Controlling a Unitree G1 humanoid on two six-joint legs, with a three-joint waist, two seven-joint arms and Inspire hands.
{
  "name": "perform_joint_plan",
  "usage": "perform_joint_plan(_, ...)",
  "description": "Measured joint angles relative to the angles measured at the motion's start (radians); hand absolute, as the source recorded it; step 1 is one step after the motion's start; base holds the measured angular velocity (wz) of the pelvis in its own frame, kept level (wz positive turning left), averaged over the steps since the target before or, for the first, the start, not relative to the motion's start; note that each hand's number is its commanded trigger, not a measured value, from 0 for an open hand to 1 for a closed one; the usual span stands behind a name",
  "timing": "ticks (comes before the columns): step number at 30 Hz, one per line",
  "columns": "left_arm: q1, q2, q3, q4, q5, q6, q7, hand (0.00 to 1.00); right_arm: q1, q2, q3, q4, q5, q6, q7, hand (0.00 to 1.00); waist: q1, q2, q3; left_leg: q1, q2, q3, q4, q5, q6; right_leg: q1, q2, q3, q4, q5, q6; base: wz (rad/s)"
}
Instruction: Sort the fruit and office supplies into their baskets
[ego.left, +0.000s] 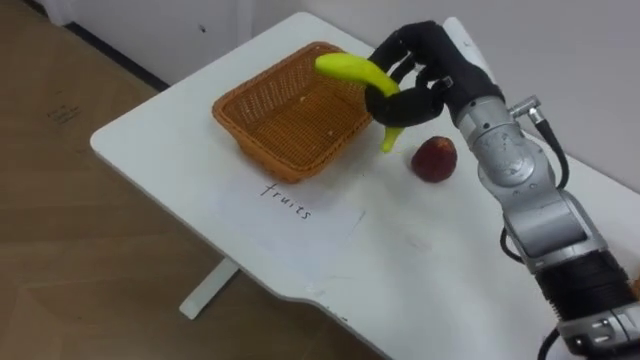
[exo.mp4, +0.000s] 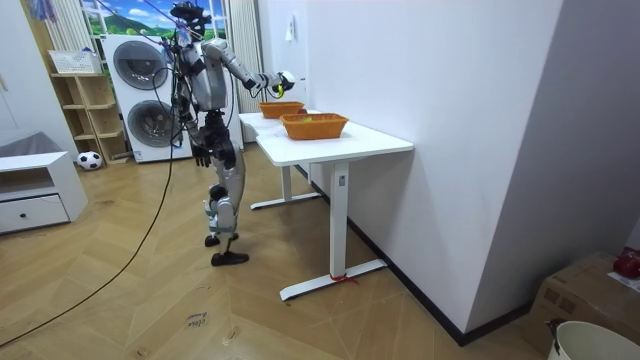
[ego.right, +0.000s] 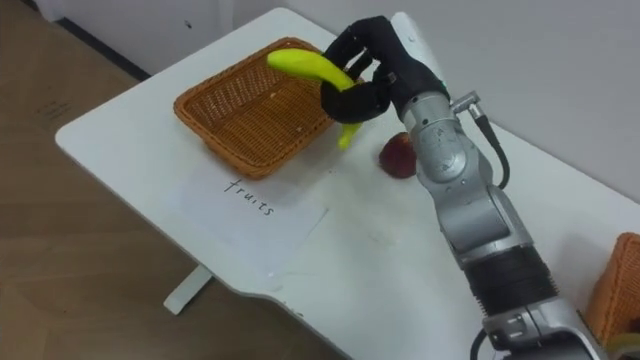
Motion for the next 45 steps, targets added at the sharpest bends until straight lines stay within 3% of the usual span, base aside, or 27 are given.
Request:
perform_joint_plan(12, 0.020, 0.013, 0.013, -0.003, -0.001, 0.000, -0.009, 0.00, -0.063, -0.002, 0.049, 0.049, 0.010, -0.004, -0.002, 1.00, 0.017, -0.018, -0.0038, -0.008, -0.004, -0.002, 0.001, 0.000, 0.000, 0.002, -0.006, -0.016, 0.000, -0.004, 0.006, 0.06)
perform_joint_plan(23, 0.035, 0.018, 0.015, 0.006, -0.001, 0.002, -0.011, 0.00, -0.110, -0.003, 0.084, 0.119, 0.010, -0.004, -0.003, 1.00, 0.020, -0.033, 0.0035, -0.014, -0.015, -0.012, 0.012, 0.000, 0.002, 0.002, -0.013, -0.014, 0.000, -0.007, 0.011, 0.01)
perform_joint_plan(30, 0.039, 0.019, 0.015, 0.007, -0.001, 0.014, -0.014, 0.00, -0.117, -0.003, 0.088, 0.191, 0.012, -0.001, -0.010, 1.00, 0.048, -0.038, 0.0030, -0.018, -0.015, -0.022, 0.013, 0.001, 0.004, 0.004, -0.012, -0.027, 0.000, -0.007, 0.011, 0.03)
perform_joint_plan(37, 0.040, 0.026, 0.015, 0.007, 0.000, 0.021, -0.017, 0.00, -0.161, -0.011, 0.154, 0.304, 0.052, -0.001, -0.009, 1.00, 0.074, -0.049, -0.0013, -0.023, -0.017, -0.030, 0.023, 0.002, 0.005, 0.005, -0.013, -0.042, 0.000, -0.007, 0.011, 0.05)
perform_joint_plan(45, 0.051, 0.033, 0.015, -0.001, 0.000, 0.021, -0.033, 0.00, -0.167, -0.011, 0.164, 0.316, 0.076, -0.001, -0.009, 1.00, 0.098, -0.049, 0.0032, -0.023, -0.017, -0.029, 0.030, 0.002, 0.005, 0.006, -0.014, -0.042, 0.000, -0.007, 0.011, 0.01)
